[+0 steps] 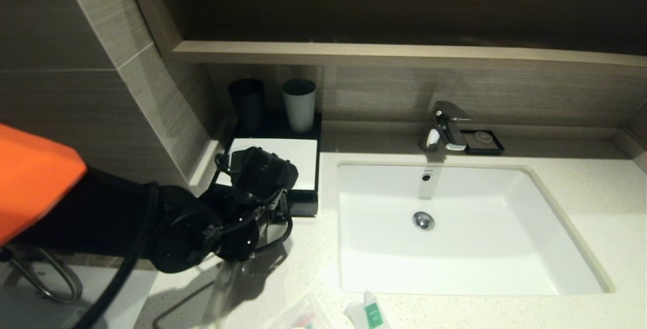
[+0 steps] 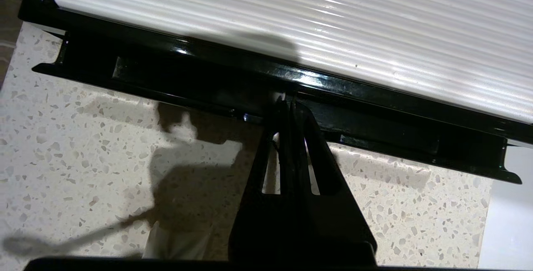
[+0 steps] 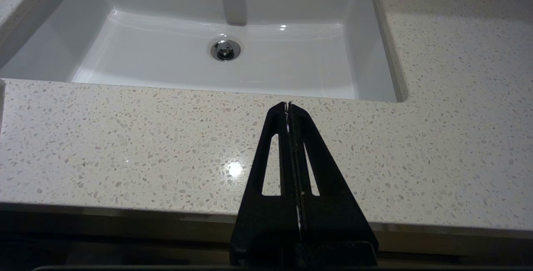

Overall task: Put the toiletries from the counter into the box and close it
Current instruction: Open the drawer

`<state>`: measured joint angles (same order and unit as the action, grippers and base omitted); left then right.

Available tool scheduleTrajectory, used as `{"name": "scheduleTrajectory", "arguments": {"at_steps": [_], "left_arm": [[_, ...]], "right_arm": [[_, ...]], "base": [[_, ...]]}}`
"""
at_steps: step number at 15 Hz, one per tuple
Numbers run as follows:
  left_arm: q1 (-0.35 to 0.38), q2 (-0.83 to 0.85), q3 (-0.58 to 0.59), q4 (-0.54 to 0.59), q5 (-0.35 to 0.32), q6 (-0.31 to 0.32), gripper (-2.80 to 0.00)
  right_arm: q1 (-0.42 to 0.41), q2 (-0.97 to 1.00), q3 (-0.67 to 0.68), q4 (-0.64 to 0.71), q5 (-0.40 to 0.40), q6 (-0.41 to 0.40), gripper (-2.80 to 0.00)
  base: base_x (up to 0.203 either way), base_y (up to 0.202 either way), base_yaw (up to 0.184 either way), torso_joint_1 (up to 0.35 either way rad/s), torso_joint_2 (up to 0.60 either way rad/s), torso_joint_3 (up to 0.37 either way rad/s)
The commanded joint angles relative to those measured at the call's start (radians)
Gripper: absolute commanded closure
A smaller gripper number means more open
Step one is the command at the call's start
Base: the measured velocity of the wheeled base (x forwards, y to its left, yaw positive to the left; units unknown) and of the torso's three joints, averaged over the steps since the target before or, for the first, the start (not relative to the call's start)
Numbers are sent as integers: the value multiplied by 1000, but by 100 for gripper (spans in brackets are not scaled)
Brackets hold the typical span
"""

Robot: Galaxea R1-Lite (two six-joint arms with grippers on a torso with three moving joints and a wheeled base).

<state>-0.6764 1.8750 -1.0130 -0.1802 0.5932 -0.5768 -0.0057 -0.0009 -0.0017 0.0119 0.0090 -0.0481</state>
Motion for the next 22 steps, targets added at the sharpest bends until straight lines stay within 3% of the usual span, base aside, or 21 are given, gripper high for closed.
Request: {"name": "scheduleTrajectory", "arguments": {"at_steps": [1,22], "left_arm": [[0,-2,-1,2,4,-3,0],[-19,-43,-25,141,0,-12,0]], "right_arm": [[0,1,0,0,0,-1,0],[0,-1,0,0,0,-1,0]], "base": [[0,0,0,0,0,0],[0,0,0,0,0,0]]}}
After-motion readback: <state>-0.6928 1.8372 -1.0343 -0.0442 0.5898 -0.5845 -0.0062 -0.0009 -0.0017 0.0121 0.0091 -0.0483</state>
